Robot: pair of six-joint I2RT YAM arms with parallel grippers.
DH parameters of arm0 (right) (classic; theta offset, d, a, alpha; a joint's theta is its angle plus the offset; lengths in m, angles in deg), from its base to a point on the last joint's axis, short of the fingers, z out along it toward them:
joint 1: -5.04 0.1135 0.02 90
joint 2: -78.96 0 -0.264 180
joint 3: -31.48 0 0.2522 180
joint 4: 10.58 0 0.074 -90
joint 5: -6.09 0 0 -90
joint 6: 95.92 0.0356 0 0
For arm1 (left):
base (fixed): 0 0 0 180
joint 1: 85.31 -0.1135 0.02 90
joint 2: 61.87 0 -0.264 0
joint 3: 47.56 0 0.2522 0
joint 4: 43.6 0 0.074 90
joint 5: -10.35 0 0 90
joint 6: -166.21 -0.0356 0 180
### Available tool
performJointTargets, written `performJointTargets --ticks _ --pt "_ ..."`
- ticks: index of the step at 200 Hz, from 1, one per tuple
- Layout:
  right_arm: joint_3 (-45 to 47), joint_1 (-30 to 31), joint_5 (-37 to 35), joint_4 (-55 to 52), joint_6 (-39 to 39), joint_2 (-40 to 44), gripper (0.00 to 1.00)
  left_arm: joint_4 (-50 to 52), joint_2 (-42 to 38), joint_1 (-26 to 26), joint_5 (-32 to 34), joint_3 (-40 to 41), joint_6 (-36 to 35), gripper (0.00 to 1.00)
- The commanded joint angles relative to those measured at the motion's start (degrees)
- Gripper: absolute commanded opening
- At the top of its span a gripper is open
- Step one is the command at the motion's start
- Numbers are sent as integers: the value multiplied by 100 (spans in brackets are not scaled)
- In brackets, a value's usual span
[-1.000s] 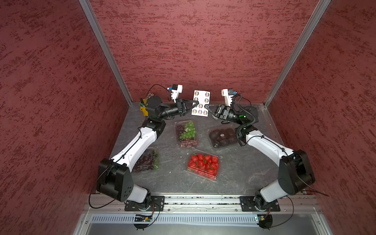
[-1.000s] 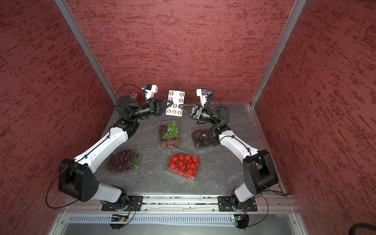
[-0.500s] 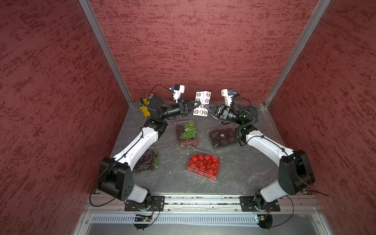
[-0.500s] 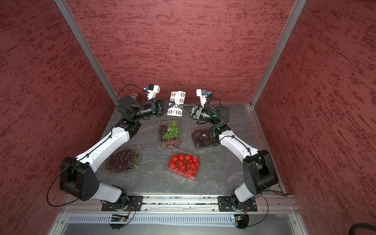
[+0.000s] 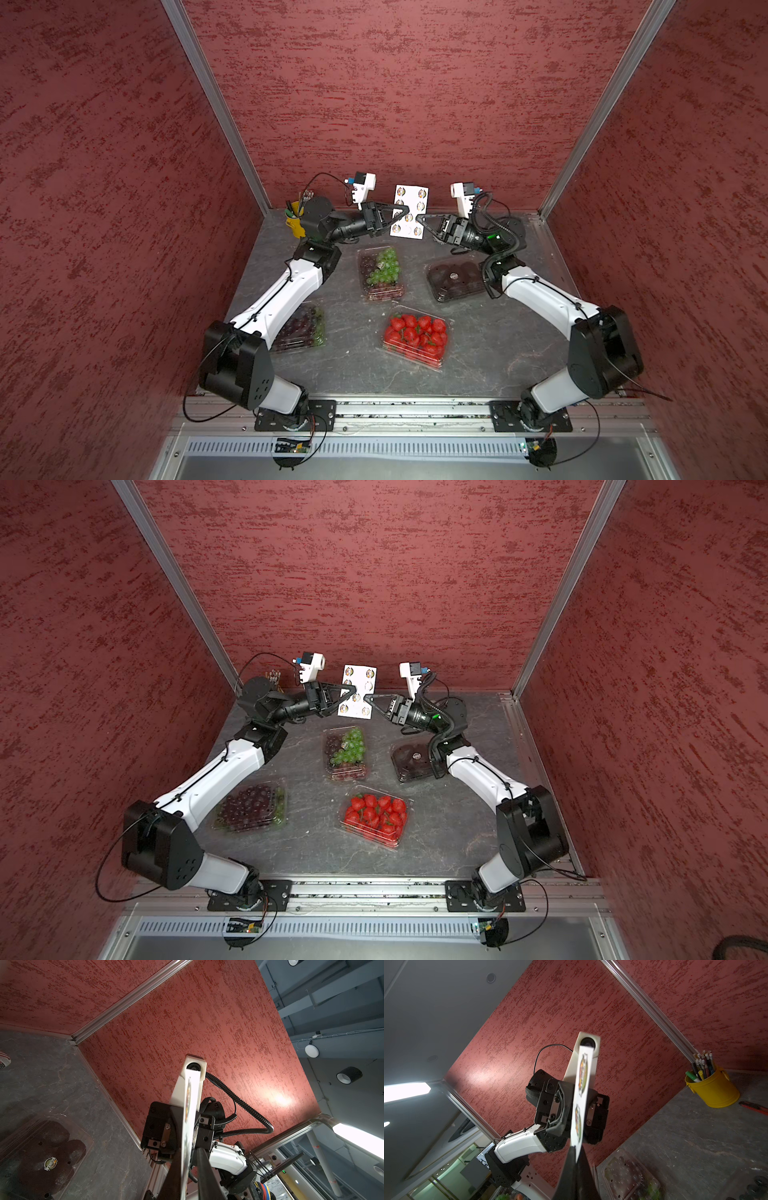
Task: Label fruit boxes
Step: Adjust the label sticker.
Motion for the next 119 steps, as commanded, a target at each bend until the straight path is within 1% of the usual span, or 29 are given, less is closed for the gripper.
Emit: performJointTargets --ticks 1,18,40,78,99,119 --pt "16 16 -100 -35 -99 229 0 -75 -67 -33 29 68 -9 22" --pt "55 -17 -186 -47 -102 255 0 -57 -119 -41 29 134 -13 27" --pt "70 -46 -229 -29 -77 258 0 -63 -170 -41 12 226 -7 27" --pt "53 -51 -177 67 -5 231 0 -70 -148 -40 20 221 -9 13" --pt "64 -50 -140 85 13 241 0 -48 -104 -37 29 167 -8 10" --pt "77 -52 -114 85 6 262 0 -72 -77 -33 42 144 6 9"
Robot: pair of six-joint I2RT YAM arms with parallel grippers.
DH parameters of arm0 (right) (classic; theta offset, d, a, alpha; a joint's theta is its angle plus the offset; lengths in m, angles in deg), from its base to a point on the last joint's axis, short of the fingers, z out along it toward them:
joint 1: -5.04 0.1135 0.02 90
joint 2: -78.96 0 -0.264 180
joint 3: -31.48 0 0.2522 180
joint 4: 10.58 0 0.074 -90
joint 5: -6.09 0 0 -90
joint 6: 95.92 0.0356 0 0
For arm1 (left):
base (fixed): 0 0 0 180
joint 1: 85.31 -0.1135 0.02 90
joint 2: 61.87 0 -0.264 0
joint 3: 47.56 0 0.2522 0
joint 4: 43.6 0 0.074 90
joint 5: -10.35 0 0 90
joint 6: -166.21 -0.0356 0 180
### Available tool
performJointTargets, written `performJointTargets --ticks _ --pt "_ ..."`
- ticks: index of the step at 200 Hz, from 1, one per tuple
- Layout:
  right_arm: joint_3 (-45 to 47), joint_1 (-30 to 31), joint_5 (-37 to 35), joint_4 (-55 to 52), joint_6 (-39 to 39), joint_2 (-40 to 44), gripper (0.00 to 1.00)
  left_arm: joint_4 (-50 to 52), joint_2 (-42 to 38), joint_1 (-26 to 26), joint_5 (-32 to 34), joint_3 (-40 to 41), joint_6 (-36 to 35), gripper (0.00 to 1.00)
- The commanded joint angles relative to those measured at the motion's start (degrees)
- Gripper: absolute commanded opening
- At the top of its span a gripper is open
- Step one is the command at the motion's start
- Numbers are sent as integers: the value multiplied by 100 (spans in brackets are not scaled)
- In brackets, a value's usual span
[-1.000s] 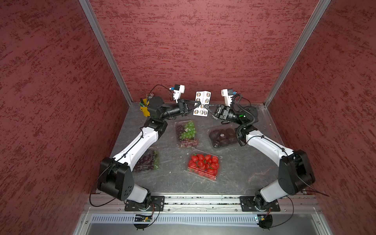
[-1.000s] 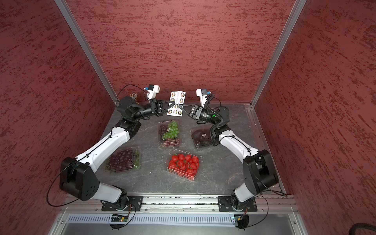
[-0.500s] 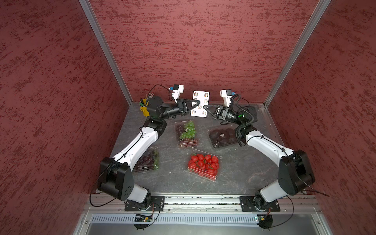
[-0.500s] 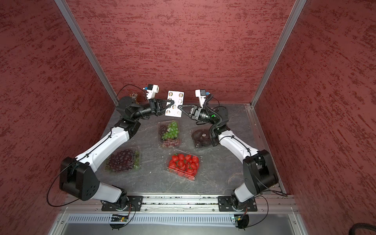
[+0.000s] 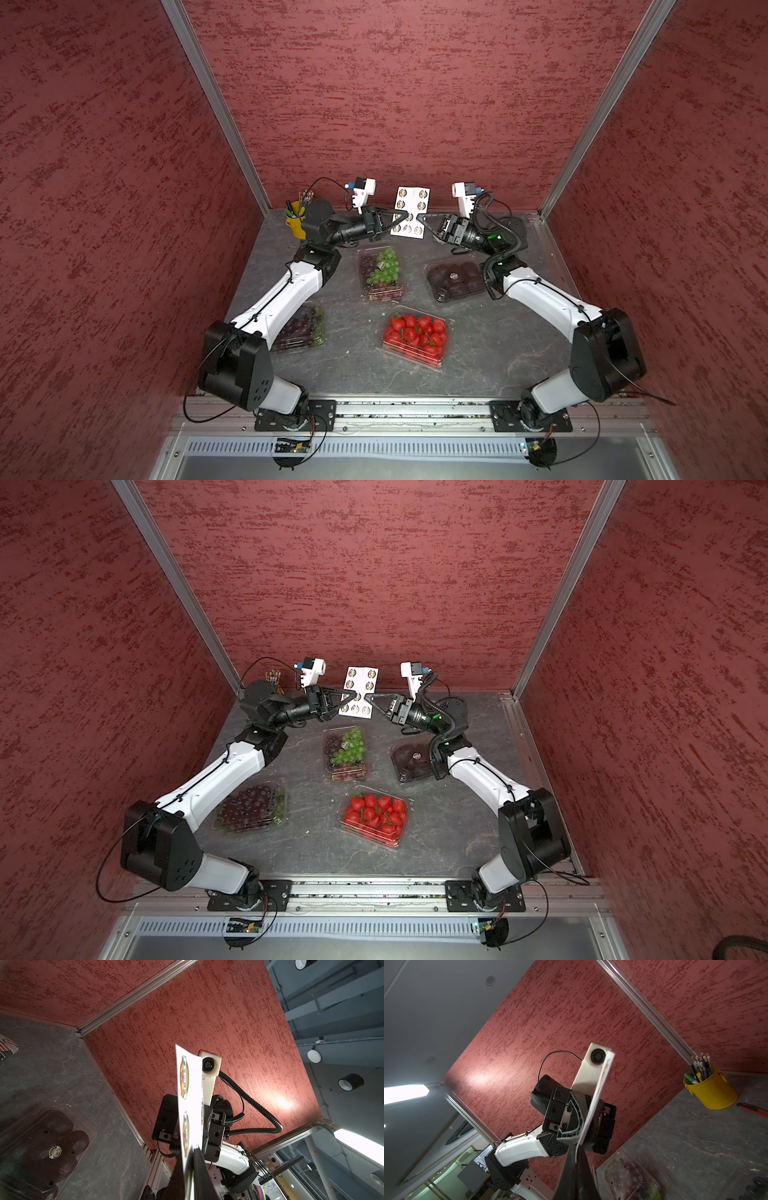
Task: Label fruit boxes
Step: Adjust the label sticker.
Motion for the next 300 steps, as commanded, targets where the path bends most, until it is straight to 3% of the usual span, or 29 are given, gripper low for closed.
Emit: performJointTargets --ticks 1,90,105,140,300 --pt "56 -14 -17 157 44 165 0 -95 -34 -26 44 -94 -42 9" --pt "100 -14 -3 288 113 147 0 -184 -29 -79 48 -92 26 10" --pt "100 -11 6 288 113 157 0 -202 -27 -93 44 -79 25 3" --pt "110 -4 36 463 224 155 0 -202 65 -1 51 -131 22 1" --pt "192 18 17 872 509 40 0 -456 274 273 44 -308 171 0"
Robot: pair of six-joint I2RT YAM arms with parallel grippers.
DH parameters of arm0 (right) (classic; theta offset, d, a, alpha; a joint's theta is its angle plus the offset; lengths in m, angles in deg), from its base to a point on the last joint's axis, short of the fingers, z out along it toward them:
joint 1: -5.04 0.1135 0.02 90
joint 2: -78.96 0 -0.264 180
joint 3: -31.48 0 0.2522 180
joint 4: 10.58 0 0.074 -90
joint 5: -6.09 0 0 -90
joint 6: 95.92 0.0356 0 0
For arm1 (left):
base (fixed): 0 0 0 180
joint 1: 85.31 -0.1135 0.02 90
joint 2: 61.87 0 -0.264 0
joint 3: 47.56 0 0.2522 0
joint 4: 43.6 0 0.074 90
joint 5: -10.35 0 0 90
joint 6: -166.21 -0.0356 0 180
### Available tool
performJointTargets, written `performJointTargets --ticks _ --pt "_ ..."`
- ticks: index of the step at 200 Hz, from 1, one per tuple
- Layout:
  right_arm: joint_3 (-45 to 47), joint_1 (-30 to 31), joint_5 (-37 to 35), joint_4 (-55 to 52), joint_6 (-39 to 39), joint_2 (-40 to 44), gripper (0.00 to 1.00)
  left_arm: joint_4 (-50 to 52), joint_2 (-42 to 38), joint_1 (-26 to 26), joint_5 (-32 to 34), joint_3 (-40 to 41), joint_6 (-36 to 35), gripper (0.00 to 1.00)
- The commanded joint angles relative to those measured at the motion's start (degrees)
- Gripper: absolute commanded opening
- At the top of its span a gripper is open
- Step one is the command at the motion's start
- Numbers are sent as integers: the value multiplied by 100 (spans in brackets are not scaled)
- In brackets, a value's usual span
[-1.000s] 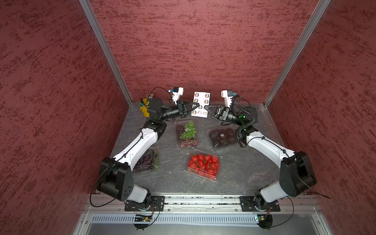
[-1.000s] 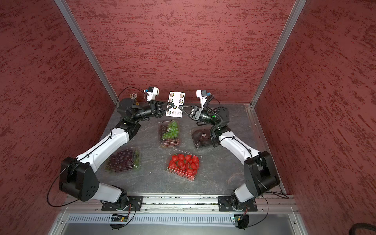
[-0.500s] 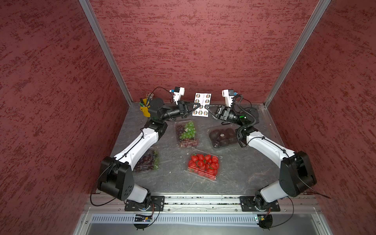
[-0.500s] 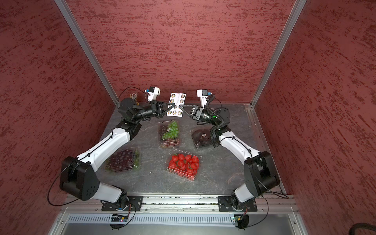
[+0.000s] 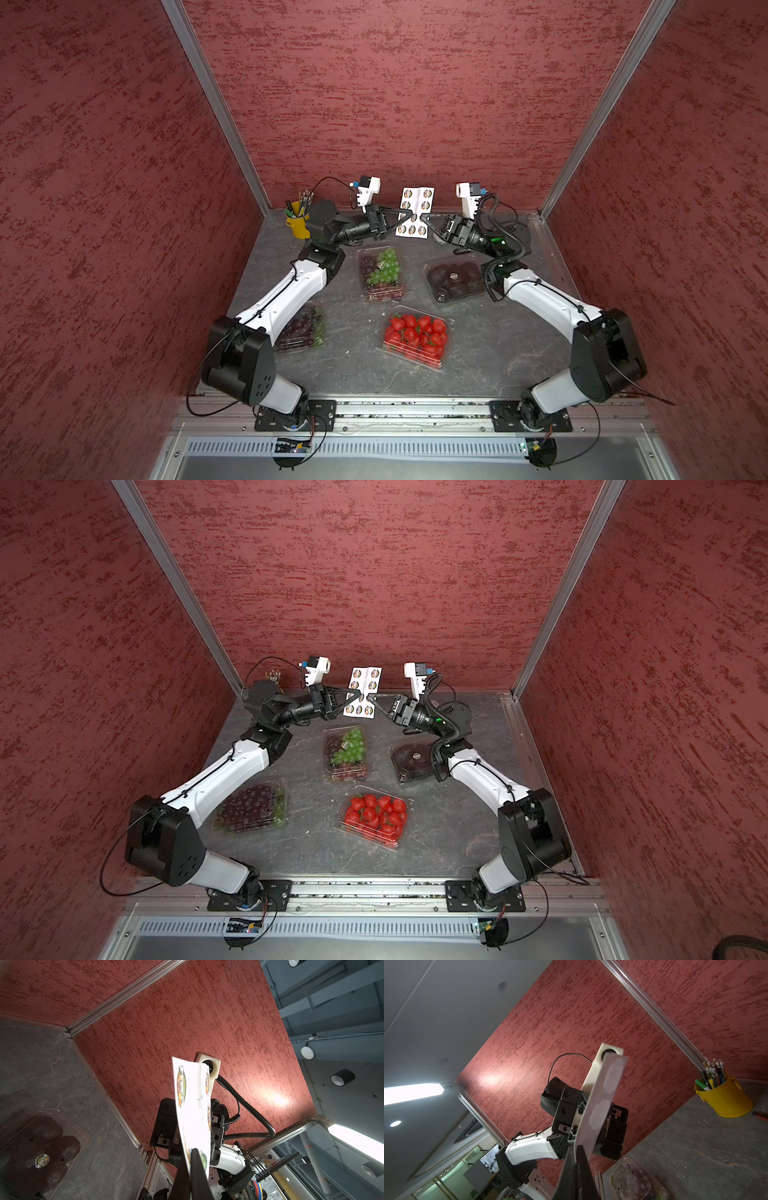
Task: Label fruit boxes
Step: Adjust the label sticker.
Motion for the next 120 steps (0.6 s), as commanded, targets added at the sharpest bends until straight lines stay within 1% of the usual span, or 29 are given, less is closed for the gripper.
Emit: performJointTargets --ticks 1,44,84,120 --pt "26 22 18 188 98 21 0 -153 62 89 26 -181 18 0" --pt "85 24 1 93 6 7 0 -218 38 89 21 -222 75 0" --pt "75 15 -41 -156 -183 10 0 -695 -35 -7 20 -117 414 0" --pt "32 8 -35 -132 -161 -16 0 -815 -18 1 -49 -97 471 0"
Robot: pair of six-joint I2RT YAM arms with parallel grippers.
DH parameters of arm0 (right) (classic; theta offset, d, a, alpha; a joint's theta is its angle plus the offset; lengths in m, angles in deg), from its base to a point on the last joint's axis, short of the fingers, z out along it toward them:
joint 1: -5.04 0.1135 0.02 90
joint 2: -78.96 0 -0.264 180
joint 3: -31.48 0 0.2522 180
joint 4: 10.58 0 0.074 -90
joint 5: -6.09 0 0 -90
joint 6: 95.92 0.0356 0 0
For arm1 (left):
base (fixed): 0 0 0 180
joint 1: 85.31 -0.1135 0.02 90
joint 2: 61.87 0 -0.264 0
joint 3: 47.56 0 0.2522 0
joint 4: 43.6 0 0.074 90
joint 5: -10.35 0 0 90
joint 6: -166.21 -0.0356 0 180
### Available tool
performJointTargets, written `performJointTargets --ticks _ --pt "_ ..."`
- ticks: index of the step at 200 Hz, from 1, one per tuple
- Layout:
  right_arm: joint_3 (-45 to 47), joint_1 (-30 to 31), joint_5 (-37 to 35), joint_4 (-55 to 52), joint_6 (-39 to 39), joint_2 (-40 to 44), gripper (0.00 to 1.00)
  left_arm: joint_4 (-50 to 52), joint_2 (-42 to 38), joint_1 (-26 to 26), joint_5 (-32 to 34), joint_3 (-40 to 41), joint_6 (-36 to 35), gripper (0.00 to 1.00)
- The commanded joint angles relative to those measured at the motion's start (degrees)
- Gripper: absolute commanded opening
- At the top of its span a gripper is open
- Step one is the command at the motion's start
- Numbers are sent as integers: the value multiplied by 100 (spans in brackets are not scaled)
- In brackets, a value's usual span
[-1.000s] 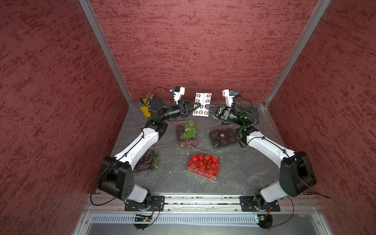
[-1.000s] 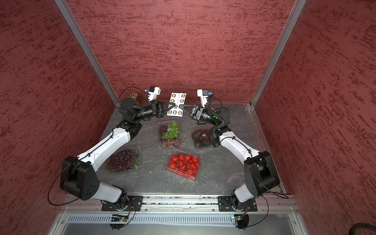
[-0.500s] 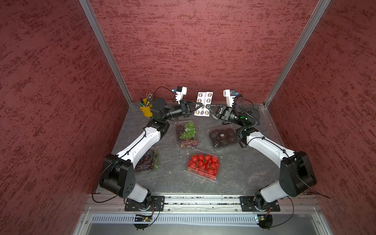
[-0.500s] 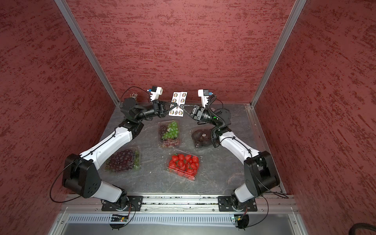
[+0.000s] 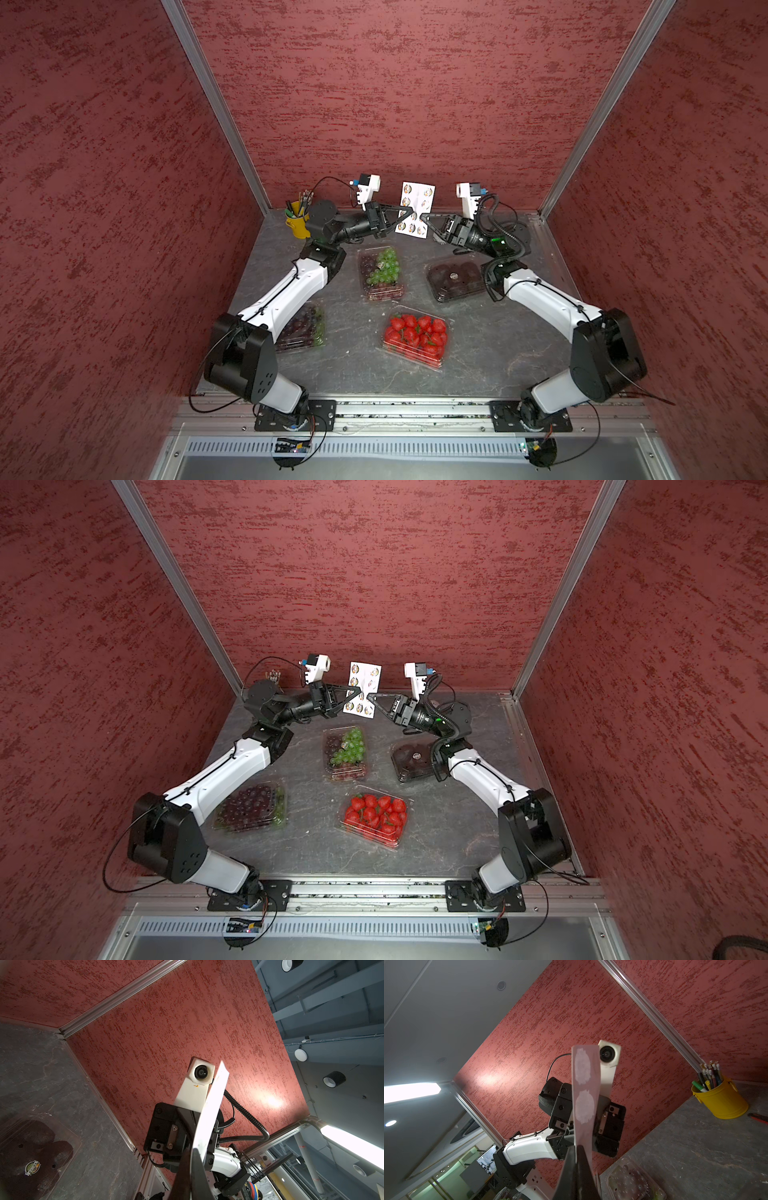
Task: Label fruit boxes
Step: Adjust the label sticker.
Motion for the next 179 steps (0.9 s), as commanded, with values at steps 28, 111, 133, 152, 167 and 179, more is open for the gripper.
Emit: performJointTargets --ticks 28,111,133,152,167,179 --pt "17 15 13 -49 -30 -9 0 -410 -27 54 -109 -73 129 0" --pt "8 10 3 -130 -74 17 0 -479 51 102 -358 -111 201 0" --pt "-1 4 -8 -125 -74 9 0 -512 56 120 -408 -117 232 0" --pt "-1 7 -5 -121 -74 8 0 -498 57 155 -428 -139 225 0" --pt "-14 7 -5 -125 -74 31 0 -468 45 155 -428 -128 216 0" --pt "-9 11 -7 -165 -98 37 0 -475 49 162 -437 -118 223 0"
